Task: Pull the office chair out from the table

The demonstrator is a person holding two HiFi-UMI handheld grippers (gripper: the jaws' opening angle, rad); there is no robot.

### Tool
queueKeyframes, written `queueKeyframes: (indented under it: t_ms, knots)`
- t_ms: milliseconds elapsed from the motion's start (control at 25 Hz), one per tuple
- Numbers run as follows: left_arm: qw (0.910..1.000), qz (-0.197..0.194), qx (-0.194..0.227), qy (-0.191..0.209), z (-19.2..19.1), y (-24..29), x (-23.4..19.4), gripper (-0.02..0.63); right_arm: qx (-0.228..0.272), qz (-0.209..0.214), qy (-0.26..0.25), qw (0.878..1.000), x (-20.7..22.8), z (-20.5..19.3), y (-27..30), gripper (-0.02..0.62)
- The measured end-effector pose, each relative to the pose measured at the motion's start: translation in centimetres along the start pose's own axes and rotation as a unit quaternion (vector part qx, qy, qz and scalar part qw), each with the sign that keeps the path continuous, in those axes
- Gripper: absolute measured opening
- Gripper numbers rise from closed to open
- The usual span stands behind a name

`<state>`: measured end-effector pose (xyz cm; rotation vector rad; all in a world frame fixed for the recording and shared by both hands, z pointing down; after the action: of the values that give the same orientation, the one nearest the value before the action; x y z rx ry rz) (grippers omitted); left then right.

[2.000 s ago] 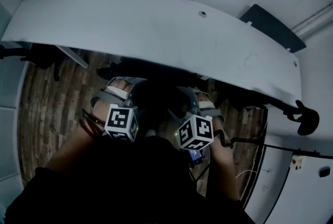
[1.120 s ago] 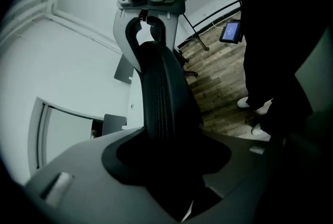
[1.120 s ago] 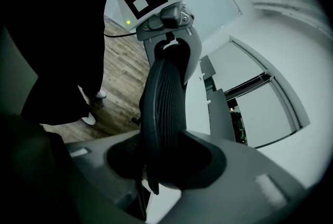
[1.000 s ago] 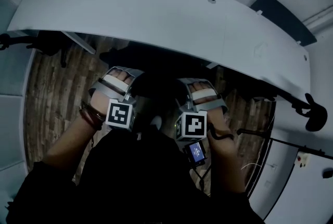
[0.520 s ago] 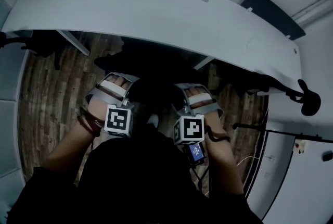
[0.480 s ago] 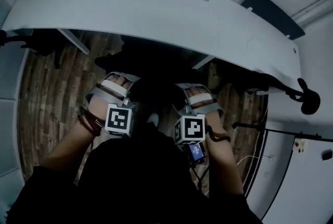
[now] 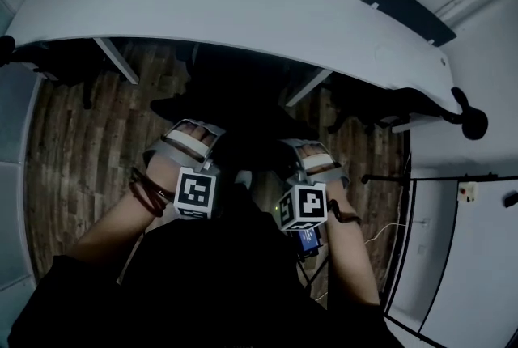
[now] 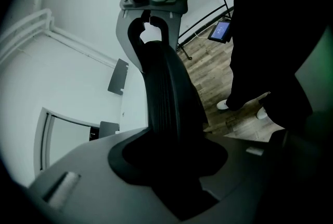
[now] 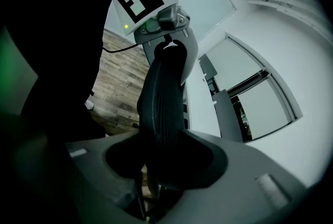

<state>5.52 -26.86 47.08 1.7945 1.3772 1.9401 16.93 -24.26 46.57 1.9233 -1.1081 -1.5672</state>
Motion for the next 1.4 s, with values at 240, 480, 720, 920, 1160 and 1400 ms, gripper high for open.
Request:
queueKeyframes:
  t_ms: [240, 480, 720, 920, 1160, 1400]
  knots:
    - [0.9995, 0.014, -0.005, 0.029, 0.9, -3.6, 4.2, 0.164, -0.019, -0.01, 0.012, 1.0, -4.7, 2.7, -2.9, 0.172]
    - [0.999, 0.019, 0.002, 0.04, 1.9, -7.2, 8.0, 0.164, -0.033, -0.017, 0.035, 0.999, -9.0, 5.4, -5.3, 0.179]
    - [0.9988, 0.016, 0.005, 0.046, 3.2, -10.2, 11.4, 0.164, -0.027, -0.013, 0.046, 0.998, -12.7, 7.2, -7.7, 0.183]
    - [0.9988, 0.021, 0.0, 0.044, 5.2, -12.3, 13.7, 0.164, -0.019, -0.009, 0.04, 0.999, -15.5, 7.6, -10.1, 0.183]
    - [0.9978, 0.043, -0.013, 0.049, 7.3, -14.0, 16.1, 0.153, -0.012, -0.016, 0.025, 0.999, -18.2, 7.7, -12.3, 0.181]
    - [0.9976, 0.049, -0.019, 0.045, 8.8, -14.7, 17.4, 0.152, 0.006, -0.03, 0.018, 0.999, -19.6, 7.3, -13.6, 0.181]
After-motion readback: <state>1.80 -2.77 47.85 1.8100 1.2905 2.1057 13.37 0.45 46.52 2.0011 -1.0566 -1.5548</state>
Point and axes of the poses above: the fingertips, and each gripper's own axes: y forward along the fingers, x to its right, z out of its top, the point moved 5 cm from there along -y, backward along the fingers, and after that the axes turned 2 degrees about z, right-handed, at the moved point
